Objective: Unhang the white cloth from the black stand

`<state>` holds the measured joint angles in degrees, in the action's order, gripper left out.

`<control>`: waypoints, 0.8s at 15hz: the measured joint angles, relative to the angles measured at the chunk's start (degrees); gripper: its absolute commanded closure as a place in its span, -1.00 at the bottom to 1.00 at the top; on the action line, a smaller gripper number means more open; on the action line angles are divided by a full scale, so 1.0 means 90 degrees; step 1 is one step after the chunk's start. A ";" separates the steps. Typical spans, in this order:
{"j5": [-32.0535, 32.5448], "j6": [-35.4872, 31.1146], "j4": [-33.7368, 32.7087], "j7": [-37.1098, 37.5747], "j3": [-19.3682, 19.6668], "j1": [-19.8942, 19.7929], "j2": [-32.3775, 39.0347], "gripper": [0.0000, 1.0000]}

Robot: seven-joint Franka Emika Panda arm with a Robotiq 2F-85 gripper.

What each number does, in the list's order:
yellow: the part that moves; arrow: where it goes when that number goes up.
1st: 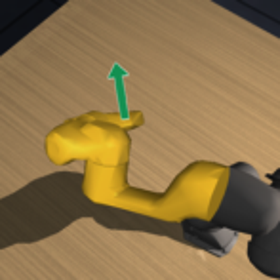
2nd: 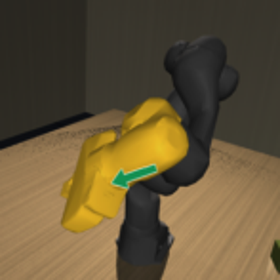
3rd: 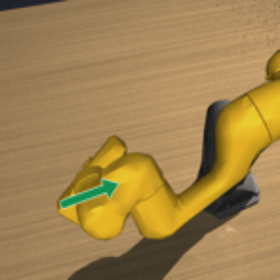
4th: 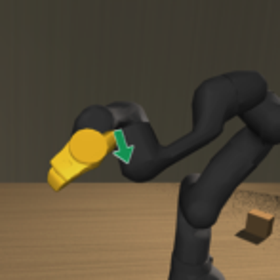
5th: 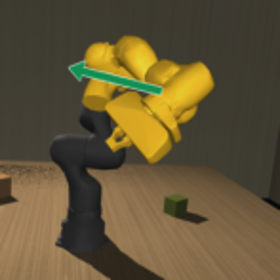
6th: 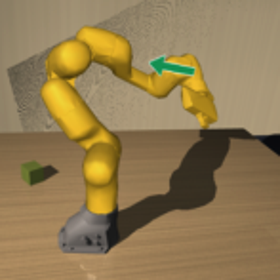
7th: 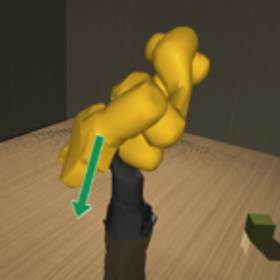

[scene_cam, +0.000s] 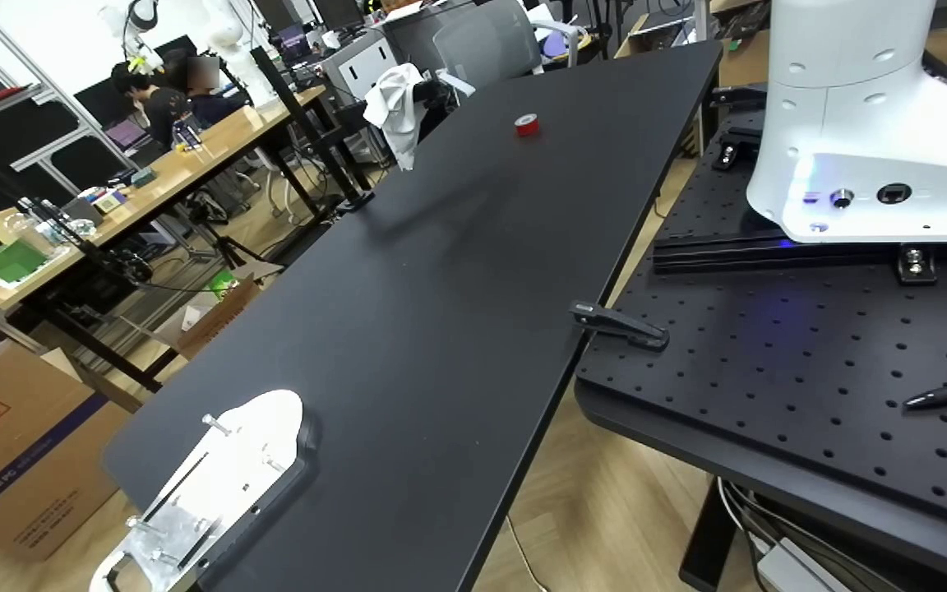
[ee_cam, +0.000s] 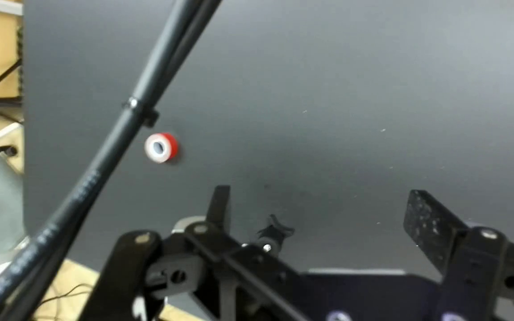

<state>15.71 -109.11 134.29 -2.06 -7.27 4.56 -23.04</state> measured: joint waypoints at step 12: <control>0.0612 -0.1618 -0.0073 0.0518 0.0132 -0.0376 0.0264 -1.00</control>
<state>21.22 -123.67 133.63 2.60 -6.09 1.17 -20.66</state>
